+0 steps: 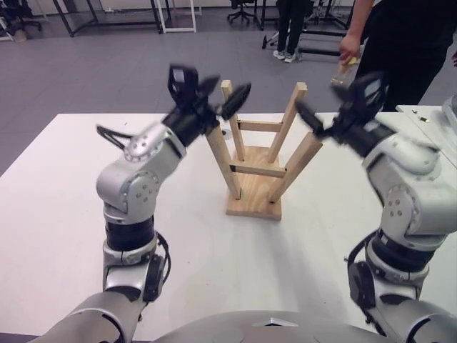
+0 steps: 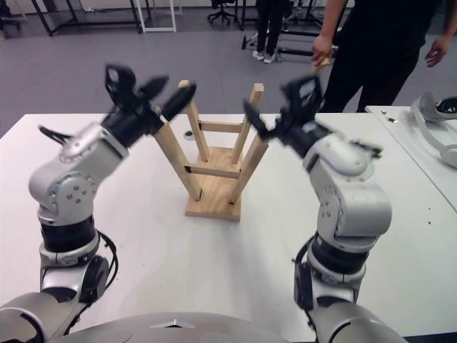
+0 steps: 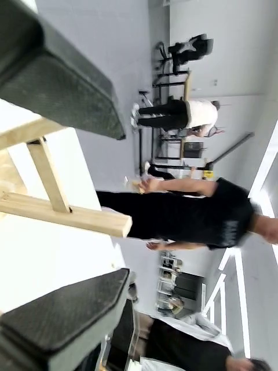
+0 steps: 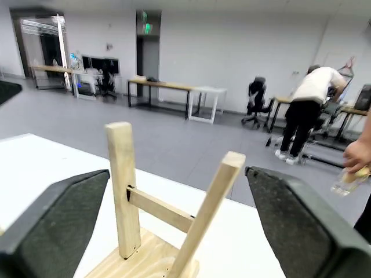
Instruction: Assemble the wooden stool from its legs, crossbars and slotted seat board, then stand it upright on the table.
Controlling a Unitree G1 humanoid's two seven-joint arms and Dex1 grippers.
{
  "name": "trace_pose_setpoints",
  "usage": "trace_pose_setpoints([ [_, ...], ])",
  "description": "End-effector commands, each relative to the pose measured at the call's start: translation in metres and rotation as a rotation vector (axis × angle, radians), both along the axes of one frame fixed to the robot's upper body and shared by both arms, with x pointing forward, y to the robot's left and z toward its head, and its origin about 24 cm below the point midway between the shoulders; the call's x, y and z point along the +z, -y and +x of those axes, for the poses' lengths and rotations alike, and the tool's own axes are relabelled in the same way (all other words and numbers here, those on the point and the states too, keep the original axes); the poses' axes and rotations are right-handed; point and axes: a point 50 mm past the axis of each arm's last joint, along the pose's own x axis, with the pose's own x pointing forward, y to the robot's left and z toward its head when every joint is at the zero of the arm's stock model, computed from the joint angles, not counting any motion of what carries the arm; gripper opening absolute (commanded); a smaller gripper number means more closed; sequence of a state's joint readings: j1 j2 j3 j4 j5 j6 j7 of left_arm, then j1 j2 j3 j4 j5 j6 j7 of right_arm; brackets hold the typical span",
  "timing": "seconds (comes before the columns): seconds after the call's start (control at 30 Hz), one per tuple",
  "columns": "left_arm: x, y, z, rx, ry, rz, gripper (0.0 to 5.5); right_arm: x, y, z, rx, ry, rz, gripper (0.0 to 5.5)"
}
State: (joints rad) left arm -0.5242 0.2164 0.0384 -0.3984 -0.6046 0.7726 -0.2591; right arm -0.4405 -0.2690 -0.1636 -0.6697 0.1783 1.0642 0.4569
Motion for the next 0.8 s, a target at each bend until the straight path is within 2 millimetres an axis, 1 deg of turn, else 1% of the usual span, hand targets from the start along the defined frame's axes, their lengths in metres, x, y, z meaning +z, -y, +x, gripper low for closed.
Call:
trace_pose_setpoints([
  [0.03,-0.059,0.022,-0.007,-0.091,-0.232,0.110,4.10,-0.048,-0.011,-0.001,0.038,-0.232,-0.065,4.38],
  [0.07,-0.054,0.023,-0.005,-0.090,-0.218,0.084,4.10,-0.041,-0.011,0.002,0.034,-0.200,-0.042,4.38],
  [0.13,-0.038,0.022,-0.002,-0.080,-0.179,0.015,4.10,-0.020,-0.012,0.005,0.027,-0.106,0.018,4.38],
  [0.23,0.005,0.007,0.001,-0.043,-0.061,-0.148,4.10,0.022,-0.006,0.004,0.031,0.079,0.147,4.38],
  [0.3,0.041,-0.009,0.000,-0.026,0.034,-0.284,4.10,0.049,0.007,0.004,0.030,0.180,0.240,4.38],
  [0.33,0.059,-0.019,-0.004,-0.018,0.091,-0.342,4.10,0.058,0.019,0.005,0.013,0.209,0.270,4.38],
  [0.37,0.072,-0.027,-0.008,-0.018,0.131,-0.385,4.10,0.063,0.030,0.005,-0.007,0.227,0.277,4.38],
  [0.4,0.080,-0.034,-0.012,-0.014,0.158,-0.407,4.10,0.063,0.037,0.006,-0.023,0.225,0.248,4.38],
  [0.43,0.082,-0.040,-0.015,-0.011,0.169,-0.415,4.10,0.059,0.041,0.008,-0.032,0.209,0.201,4.38],
  [0.47,0.079,-0.044,-0.017,-0.004,0.158,-0.419,4.10,0.052,0.042,0.010,-0.028,0.176,0.156,4.38],
  [0.53,0.056,-0.054,-0.015,0.081,0.103,-0.351,4.10,0.022,0.046,0.018,-0.051,0.070,0.036,4.38],
  [0.57,0.038,-0.062,-0.013,0.169,0.068,-0.283,4.10,0.000,0.050,0.022,-0.061,-0.002,-0.033,4.38],
  [0.6,0.014,-0.075,-0.011,0.303,0.033,-0.192,4.10,-0.025,0.049,0.023,-0.028,-0.049,-0.186,4.38],
  [0.63,-0.009,-0.090,-0.013,0.436,0.001,-0.120,4.10,-0.041,0.041,0.018,0.045,-0.064,-0.284,4.38],
  [0.67,-0.026,-0.103,-0.016,0.543,-0.027,-0.069,4.10,-0.049,0.029,0.011,0.146,-0.061,-0.321,4.38],
  [0.77,-0.066,-0.143,-0.032,0.792,-0.094,0.018,4.10,-0.036,-0.011,-0.021,0.454,0.018,-0.305,4.38],
  [0.8,-0.078,-0.152,-0.039,0.851,-0.124,0.043,4.10,-0.033,-0.022,-0.030,0.528,0.038,-0.311,4.38],
])
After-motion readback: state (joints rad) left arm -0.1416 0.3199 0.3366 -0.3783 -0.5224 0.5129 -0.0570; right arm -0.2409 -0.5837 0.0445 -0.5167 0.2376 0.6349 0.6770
